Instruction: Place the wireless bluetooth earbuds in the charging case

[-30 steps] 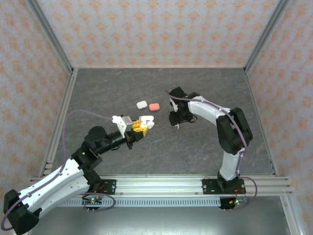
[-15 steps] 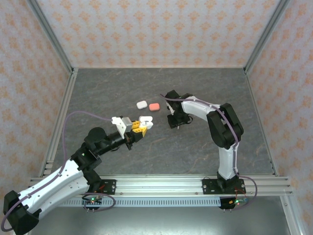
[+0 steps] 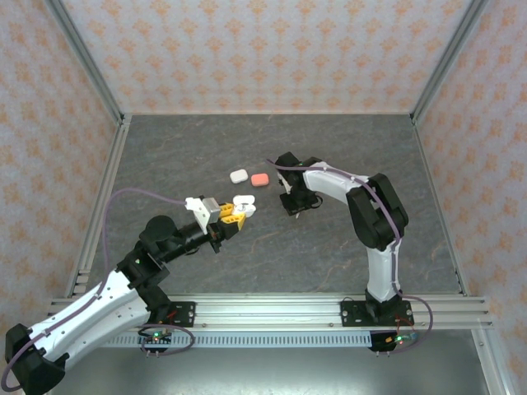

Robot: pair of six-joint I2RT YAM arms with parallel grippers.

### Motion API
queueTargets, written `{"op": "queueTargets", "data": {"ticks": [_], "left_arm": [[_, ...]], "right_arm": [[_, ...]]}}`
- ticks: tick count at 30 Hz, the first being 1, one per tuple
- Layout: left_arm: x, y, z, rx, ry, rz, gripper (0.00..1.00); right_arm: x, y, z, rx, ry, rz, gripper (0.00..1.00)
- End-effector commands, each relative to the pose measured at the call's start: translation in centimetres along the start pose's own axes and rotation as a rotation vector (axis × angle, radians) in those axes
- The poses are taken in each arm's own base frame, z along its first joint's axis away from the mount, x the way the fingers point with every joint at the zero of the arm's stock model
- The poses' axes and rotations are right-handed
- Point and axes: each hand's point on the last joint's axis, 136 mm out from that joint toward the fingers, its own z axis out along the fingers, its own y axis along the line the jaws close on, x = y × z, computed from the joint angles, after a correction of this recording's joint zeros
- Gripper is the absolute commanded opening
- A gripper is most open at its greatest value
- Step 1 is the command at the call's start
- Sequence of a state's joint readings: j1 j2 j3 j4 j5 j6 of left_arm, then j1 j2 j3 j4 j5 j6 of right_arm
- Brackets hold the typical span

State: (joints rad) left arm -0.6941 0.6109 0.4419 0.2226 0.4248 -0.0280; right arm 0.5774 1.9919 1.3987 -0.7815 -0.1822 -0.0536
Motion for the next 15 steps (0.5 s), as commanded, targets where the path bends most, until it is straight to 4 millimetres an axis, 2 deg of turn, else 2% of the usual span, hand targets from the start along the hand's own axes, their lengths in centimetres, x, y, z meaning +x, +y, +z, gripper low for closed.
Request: {"op": "queueTargets", "data": {"ticks": [1, 7, 11, 15], "left_arm": [[-0.2, 0.2, -0.1, -0.013, -0.020, -0.003, 0.00], [-0.6, 0.2, 0.4, -0.005, -0.045, -0.034, 0.00], [-1.0, 0.2, 1.0, 0.002, -0.059, -0.065, 0.00], [-1.4, 0.0, 1.8, 0.024, -0.063, -0.089, 0.00]], "right_arm": [[-0.4, -0.4, -2.4, 0.021, -0.073, -0.004, 0.24], [-1.2, -0.5, -7.5, 0.001, -0.254, -0.004, 0.23], [-1.2, -0.1, -12.5, -0.047, -0.428, -0.009, 0.23], [-0.6, 1.0, -18.1, -0.149, -0.625, -0.037, 0.23]]}}
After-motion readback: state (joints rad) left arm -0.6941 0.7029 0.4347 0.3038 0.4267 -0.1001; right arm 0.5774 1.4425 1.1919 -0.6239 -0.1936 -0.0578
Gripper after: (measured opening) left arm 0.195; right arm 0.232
